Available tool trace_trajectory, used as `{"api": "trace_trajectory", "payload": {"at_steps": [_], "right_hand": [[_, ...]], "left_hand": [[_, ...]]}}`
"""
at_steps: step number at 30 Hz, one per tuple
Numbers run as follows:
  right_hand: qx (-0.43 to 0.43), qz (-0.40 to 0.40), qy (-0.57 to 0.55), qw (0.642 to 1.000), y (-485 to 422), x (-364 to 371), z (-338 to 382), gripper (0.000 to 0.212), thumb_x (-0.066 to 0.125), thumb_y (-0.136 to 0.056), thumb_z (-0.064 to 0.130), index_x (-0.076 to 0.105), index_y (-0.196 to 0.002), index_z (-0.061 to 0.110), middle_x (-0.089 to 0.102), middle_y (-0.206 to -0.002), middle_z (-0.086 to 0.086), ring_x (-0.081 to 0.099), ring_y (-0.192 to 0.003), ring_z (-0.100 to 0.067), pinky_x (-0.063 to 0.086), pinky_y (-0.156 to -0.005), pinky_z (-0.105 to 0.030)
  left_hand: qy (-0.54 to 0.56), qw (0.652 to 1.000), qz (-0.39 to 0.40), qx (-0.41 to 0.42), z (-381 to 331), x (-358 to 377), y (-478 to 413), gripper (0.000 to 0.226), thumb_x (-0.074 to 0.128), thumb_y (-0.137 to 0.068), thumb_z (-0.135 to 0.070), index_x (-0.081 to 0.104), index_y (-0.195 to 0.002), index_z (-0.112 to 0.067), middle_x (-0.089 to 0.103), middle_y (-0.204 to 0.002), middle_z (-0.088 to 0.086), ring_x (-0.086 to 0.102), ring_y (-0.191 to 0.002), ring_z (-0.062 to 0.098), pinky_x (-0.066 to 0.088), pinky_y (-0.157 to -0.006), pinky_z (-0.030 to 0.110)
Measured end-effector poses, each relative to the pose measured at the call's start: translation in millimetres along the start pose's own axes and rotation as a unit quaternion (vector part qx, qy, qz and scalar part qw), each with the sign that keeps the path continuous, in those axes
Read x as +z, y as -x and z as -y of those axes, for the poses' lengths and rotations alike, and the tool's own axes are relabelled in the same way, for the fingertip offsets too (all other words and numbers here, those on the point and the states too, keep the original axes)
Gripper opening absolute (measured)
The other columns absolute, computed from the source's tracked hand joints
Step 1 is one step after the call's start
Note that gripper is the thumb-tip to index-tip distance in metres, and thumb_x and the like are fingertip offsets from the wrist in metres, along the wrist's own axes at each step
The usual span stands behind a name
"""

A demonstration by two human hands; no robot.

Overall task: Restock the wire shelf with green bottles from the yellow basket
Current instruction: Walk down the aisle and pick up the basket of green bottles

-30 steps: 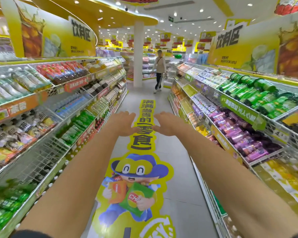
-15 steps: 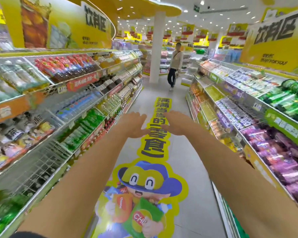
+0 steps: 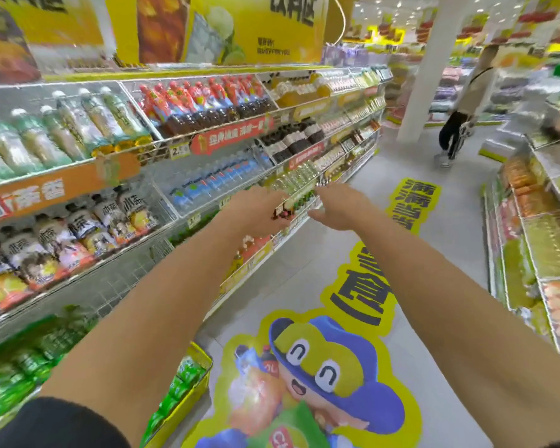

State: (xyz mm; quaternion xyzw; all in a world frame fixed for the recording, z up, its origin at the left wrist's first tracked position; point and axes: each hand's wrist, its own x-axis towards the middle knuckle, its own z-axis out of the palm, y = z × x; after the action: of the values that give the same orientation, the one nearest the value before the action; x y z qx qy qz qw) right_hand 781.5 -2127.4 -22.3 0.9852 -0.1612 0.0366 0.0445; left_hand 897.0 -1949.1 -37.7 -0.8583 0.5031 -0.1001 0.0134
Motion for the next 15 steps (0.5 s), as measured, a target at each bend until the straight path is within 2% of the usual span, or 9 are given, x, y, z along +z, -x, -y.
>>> {"api": "trace_trajectory", "payload": {"at_steps": [2,4,5,7,9,11,13,15], "right_hand": [[-0.040,0.008,-0.002,0.999,-31.1,3.5,3.4,0.057,0.053,-0.100,0.047,0.045,-0.141,0.007,0.052,-0.141,-0.018,0.048,-0.129,-0.037,0.044,-0.098,-0.045],[-0.078,0.022,-0.001,0.997,-66.7,14.1,10.6,0.055,0.054,-0.100,0.048,0.049,-0.137,0.009,0.056,-0.133,-0.017,0.053,-0.122,-0.036,0.047,-0.092,-0.043],[-0.096,0.029,0.006,0.995,-85.0,20.1,16.7,0.052,0.053,-0.099,0.051,0.051,-0.131,0.009,0.059,-0.126,-0.015,0.054,-0.116,-0.036,0.047,-0.088,-0.042],[-0.123,0.044,0.024,0.991,-120.9,31.4,33.4,0.053,0.051,-0.097,0.055,0.053,-0.125,0.010,0.060,-0.118,-0.014,0.056,-0.109,-0.035,0.050,-0.090,-0.045],[-0.147,0.057,0.025,0.987,-155.1,39.3,55.8,0.056,0.050,-0.099,0.054,0.051,-0.132,0.010,0.058,-0.125,-0.015,0.057,-0.111,-0.035,0.052,-0.090,-0.047],[-0.178,0.066,0.011,0.982,-188.5,45.6,82.3,0.057,0.050,-0.101,0.050,0.045,-0.142,0.011,0.054,-0.135,-0.014,0.055,-0.116,-0.035,0.053,-0.089,-0.046],[-0.211,0.074,0.006,0.975,-218.6,49.9,114.4,0.056,0.051,-0.101,0.048,0.044,-0.143,0.011,0.052,-0.136,-0.012,0.054,-0.117,-0.034,0.053,-0.088,-0.045],[-0.251,0.074,0.007,0.965,-247.7,56.3,148.4,0.054,0.051,-0.101,0.047,0.044,-0.141,0.011,0.051,-0.136,-0.013,0.053,-0.119,-0.034,0.052,-0.089,-0.047]], "left_hand": [[-0.034,0.999,0.012,-0.014,9.7,7.9,-14.7,0.064,0.049,-0.092,-0.067,0.047,-0.137,-0.022,0.062,-0.102,0.006,0.062,-0.092,0.028,0.054,-0.072,0.039],[-0.061,0.997,0.030,-0.048,30.7,19.1,-27.9,0.066,0.045,-0.089,-0.073,0.051,-0.128,-0.021,0.061,-0.097,0.005,0.061,-0.085,0.026,0.056,-0.068,0.039],[-0.055,0.995,0.042,-0.069,45.4,26.8,-33.4,0.068,0.043,-0.087,-0.075,0.050,-0.127,-0.021,0.061,-0.100,0.004,0.061,-0.087,0.025,0.058,-0.068,0.041],[-0.048,0.992,0.058,-0.099,77.2,37.6,-33.8,0.072,0.040,-0.085,-0.076,0.048,-0.134,-0.023,0.062,-0.110,0.005,0.062,-0.095,0.026,0.059,-0.072,0.044],[-0.051,0.987,0.078,-0.134,111.4,44.5,-27.3,0.070,0.042,-0.089,-0.073,0.045,-0.140,-0.026,0.061,-0.115,0.006,0.062,-0.101,0.028,0.058,-0.077,0.047],[-0.052,0.978,0.100,-0.177,150.6,52.6,-16.8,0.064,0.044,-0.093,-0.070,0.044,-0.137,-0.023,0.059,-0.113,0.007,0.060,-0.100,0.028,0.057,-0.079,0.046],[-0.048,0.966,0.114,-0.228,190.8,61.8,-2.9,0.062,0.043,-0.093,-0.070,0.047,-0.131,-0.021,0.057,-0.106,0.006,0.058,-0.094,0.027,0.057,-0.076,0.044],[-0.034,0.956,0.119,-0.267,225.5,76.1,16.3,0.068,0.041,-0.090,-0.073,0.048,-0.131,-0.019,0.060,-0.109,0.006,0.060,-0.096,0.027,0.058,-0.077,0.045]]}}
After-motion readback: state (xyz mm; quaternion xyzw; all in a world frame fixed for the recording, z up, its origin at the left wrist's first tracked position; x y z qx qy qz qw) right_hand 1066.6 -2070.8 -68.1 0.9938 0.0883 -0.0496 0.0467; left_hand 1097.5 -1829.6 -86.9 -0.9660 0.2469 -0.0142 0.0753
